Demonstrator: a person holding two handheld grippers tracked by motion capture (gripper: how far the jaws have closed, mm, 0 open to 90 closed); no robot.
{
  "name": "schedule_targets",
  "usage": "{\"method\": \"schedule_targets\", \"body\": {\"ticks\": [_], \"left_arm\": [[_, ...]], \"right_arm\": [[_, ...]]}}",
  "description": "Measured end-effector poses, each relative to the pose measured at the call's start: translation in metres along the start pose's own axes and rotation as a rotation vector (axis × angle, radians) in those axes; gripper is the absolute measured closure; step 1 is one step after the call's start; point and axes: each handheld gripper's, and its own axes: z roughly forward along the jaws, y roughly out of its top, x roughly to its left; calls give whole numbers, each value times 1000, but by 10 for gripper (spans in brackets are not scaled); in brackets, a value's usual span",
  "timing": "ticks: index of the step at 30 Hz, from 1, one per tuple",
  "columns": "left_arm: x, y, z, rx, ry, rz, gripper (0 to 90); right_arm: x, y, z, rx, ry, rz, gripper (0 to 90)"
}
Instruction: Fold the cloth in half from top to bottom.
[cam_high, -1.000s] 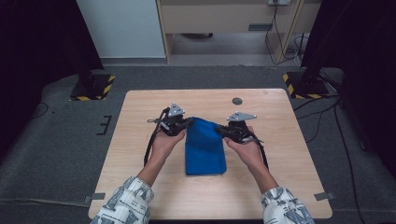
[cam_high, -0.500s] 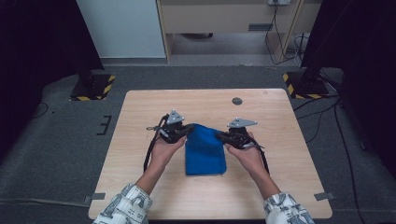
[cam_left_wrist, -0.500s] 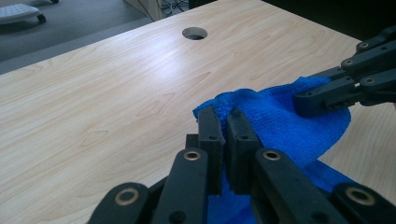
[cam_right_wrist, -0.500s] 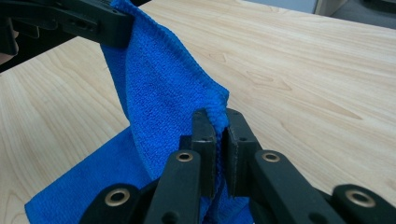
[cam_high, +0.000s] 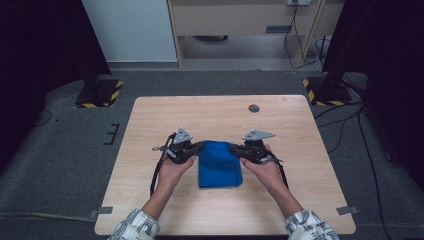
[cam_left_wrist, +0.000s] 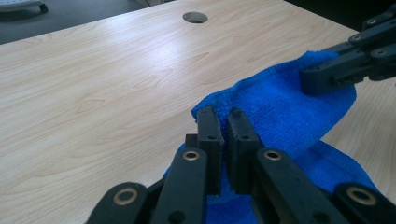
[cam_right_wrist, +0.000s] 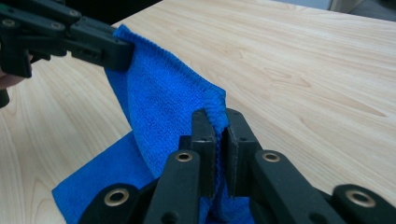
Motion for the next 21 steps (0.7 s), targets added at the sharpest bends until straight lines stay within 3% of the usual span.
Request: {"method": "schedule_targets", "body": {"ticks": [7, 14, 17, 19, 21], "left_arm": [[-2, -6, -1, 8, -5, 4, 840], [-5, -12, -3, 5, -30, -15, 807], [-6, -16, -4, 3, -38, -19, 725], [-6, -17, -5, 6, -36, -20, 624], [-6, -17, -7, 1, -47, -44, 542]], "right_arm": [[6, -6, -3, 9, 11, -15, 836], [5, -16, -2, 12, 16, 4, 836], [5, -18, -2, 17, 25, -4, 836], [5, -20, -2, 18, 23, 3, 835], [4, -22, -2, 24, 23, 2, 834]]}}
